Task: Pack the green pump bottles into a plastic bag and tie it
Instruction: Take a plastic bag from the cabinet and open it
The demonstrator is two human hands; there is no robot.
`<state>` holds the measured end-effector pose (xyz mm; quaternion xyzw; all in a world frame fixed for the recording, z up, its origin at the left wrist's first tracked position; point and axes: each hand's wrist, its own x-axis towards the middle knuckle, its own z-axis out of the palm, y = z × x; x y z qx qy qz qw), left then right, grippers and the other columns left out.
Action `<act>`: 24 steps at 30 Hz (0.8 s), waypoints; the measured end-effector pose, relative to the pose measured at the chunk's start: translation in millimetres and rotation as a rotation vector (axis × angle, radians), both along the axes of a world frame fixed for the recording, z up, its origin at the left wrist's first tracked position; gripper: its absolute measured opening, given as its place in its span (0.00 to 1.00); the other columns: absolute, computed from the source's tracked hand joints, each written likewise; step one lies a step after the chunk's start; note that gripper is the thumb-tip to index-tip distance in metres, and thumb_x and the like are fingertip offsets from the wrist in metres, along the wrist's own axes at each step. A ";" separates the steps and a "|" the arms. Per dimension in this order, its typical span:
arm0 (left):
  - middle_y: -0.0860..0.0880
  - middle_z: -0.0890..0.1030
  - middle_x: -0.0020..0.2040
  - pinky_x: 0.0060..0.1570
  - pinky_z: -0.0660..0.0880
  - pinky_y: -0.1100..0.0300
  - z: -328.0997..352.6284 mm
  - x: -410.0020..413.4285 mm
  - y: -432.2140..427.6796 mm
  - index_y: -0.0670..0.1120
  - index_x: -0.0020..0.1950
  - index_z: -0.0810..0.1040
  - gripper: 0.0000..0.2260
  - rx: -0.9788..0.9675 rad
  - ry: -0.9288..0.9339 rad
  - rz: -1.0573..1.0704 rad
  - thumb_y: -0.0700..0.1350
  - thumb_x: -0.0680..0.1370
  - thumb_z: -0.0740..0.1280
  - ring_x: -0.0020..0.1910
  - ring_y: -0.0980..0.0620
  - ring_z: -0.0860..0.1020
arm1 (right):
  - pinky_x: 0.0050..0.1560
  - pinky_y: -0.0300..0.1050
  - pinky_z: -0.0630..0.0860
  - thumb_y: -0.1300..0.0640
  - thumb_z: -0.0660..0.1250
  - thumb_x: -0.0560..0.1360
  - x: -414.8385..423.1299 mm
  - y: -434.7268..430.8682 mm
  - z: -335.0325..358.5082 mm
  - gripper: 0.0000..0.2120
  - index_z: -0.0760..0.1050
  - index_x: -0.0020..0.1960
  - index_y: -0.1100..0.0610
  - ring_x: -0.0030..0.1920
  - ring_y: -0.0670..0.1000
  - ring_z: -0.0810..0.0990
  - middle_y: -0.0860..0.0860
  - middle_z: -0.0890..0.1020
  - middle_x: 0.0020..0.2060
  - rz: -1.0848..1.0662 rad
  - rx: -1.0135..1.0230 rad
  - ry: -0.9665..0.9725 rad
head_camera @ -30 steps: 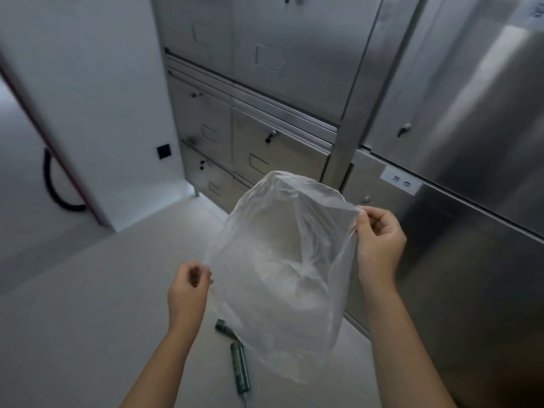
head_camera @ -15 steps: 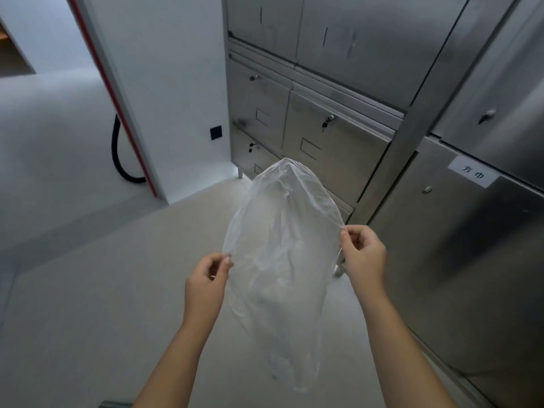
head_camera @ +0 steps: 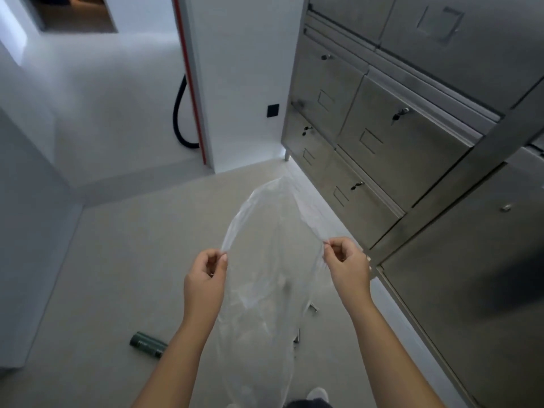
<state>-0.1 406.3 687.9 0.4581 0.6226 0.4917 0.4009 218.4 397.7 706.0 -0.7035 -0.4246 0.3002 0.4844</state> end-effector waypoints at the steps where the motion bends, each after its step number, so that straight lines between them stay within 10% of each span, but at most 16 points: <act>1: 0.51 0.75 0.35 0.35 0.70 0.70 -1.4 -1.1 -1.2 0.52 0.39 0.73 0.08 0.007 -0.008 0.026 0.41 0.77 0.64 0.33 0.58 0.73 | 0.35 0.34 0.71 0.60 0.64 0.75 -1.1 1.9 -3.1 0.05 0.75 0.41 0.53 0.34 0.47 0.74 0.49 0.77 0.32 0.016 -0.010 -0.003; 15: 0.50 0.75 0.34 0.37 0.70 0.60 -13.1 149.0 -21.3 0.53 0.37 0.71 0.11 -0.035 0.061 0.574 0.41 0.78 0.62 0.33 0.53 0.72 | 0.33 0.30 0.71 0.60 0.64 0.74 125.0 79.3 -16.2 0.08 0.75 0.39 0.50 0.34 0.47 0.75 0.49 0.78 0.32 0.628 -0.110 -0.016; 24: 0.51 0.76 0.35 0.37 0.69 0.65 -11.4 157.3 -28.3 0.53 0.37 0.71 0.11 -0.023 0.102 0.596 0.41 0.78 0.61 0.34 0.55 0.72 | 0.34 0.28 0.71 0.61 0.64 0.74 135.2 86.8 -19.2 0.05 0.76 0.42 0.54 0.36 0.48 0.76 0.51 0.78 0.34 0.588 -0.113 0.070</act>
